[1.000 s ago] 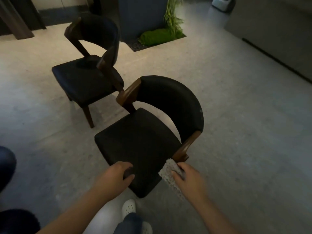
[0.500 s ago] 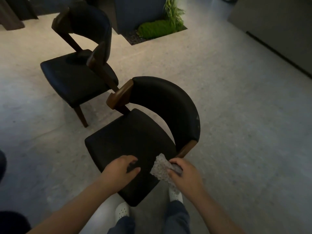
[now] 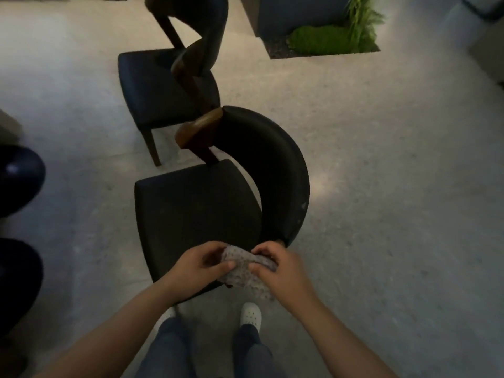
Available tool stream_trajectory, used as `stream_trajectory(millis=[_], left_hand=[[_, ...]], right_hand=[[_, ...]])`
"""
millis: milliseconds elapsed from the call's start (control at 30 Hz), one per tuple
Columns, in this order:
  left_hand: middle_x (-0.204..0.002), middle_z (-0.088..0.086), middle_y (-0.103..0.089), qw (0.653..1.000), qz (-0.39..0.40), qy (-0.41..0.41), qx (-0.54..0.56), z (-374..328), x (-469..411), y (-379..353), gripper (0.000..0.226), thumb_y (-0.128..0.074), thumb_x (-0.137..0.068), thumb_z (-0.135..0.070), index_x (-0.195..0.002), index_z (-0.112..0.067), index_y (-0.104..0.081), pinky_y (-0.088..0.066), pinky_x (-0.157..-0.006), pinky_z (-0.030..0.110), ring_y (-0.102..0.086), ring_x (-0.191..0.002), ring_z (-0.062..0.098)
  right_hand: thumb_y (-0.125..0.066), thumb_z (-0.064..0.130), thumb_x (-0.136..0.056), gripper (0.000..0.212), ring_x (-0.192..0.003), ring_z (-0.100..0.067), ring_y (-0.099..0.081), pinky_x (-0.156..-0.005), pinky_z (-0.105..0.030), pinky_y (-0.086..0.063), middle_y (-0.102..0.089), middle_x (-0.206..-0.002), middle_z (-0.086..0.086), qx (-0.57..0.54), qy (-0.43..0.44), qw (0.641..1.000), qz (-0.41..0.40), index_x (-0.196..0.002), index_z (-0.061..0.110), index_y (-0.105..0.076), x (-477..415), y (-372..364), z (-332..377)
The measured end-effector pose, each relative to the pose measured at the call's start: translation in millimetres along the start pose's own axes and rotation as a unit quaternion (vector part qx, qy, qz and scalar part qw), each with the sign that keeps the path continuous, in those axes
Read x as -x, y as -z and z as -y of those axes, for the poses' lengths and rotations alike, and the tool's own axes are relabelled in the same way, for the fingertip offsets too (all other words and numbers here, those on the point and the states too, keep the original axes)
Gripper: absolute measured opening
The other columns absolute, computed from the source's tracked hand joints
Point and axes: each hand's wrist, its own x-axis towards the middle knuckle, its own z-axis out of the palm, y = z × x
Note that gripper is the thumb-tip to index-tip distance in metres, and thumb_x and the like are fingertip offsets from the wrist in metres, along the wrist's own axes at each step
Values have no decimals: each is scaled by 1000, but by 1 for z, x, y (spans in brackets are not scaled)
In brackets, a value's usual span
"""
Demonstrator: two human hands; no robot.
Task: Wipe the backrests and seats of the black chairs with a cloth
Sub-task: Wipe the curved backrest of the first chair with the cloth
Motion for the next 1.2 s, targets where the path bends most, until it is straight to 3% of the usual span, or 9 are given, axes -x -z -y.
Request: stream_trajectory(millis=[67,167,300,400,533,667,833,1000,1200], left_hand=[[-96,-1,-66,999,-34,18,-6,3,4,-16,10,-69,-88,-28,-98,-26,-66,-58,-79,32,-66,-89,10],[-94,4,-64,995,-82,57,24,9,9,-31,7,-68,-89,-25,-91,-19,-65,-59,-75,36,-66,-84,17],[-81,1,-62,977,-194,86,6,20,11,-39,9,-67,-89,-25,-89,-21,-59,-52,-60,24,-60,-68,11],[-89,-8,-58,966,-243,81,-41,27,10,-43,12,-66,-90,-29,-95,-27,-55,-49,-59,20,-60,-74,6],[-95,-13,-51,957,-275,28,-85,31,-10,-54,16,-65,-90,-30,-100,-31,-53,-48,-65,19,-56,-80,3],[-98,-15,-49,961,-259,0,-95,31,-50,-73,18,-64,-91,-36,-106,-29,-58,-51,-73,22,-54,-85,3],[-112,-12,-51,984,-171,-10,-44,25,-87,-97,28,-61,-95,-31,-122,-26,-59,-39,-77,9,-51,-95,-1],[-108,-16,-55,983,-162,-25,-85,39,-102,-106,23,-62,-92,-37,-115,-32,-65,-39,-95,28,-45,-108,7],[-115,-16,-50,990,-132,-17,-52,53,-104,-109,28,-55,-96,-37,-120,-29,-66,-43,-94,28,-45,-110,4]], right_hand=[[-69,32,-86,23,-97,8,-58,-78,-12,-49,-61,-102,20,-8,0,1000,21,-106,39,-61,4,1,-12],[-66,33,-89,24,-100,7,-59,-80,-13,-50,-63,-108,19,-27,-9,999,34,-113,35,-61,10,-4,-29],[-62,27,-93,22,-94,10,-58,-76,-8,-48,-59,-102,24,-12,-46,998,-47,-114,32,-60,16,-5,-48],[-59,27,-95,23,-93,7,-58,-80,-14,-51,-58,-102,20,-6,-76,992,-104,-118,28,-58,13,-2,-63],[-55,31,-96,45,-106,-7,-56,-83,-15,-46,-53,-120,10,-46,-115,982,-145,-138,21,-46,-5,-1,-74],[-55,29,-97,46,-112,-15,-60,-96,-41,-52,-58,-129,1,-76,-142,969,-190,-141,23,-45,-25,-4,-85],[-60,28,-94,29,-97,-9,-65,-86,-33,-57,-65,-111,4,-82,-124,962,-228,-121,35,-54,-33,-4,-97],[-62,24,-92,27,-96,-2,-64,-80,-27,-58,-63,-108,13,-93,-88,956,-265,-119,24,-58,-36,-9,-102],[-62,21,-92,19,-94,-6,-66,-79,-32,-59,-61,-107,11,-111,-75,944,-302,-110,26,-55,-47,-17,-110]])
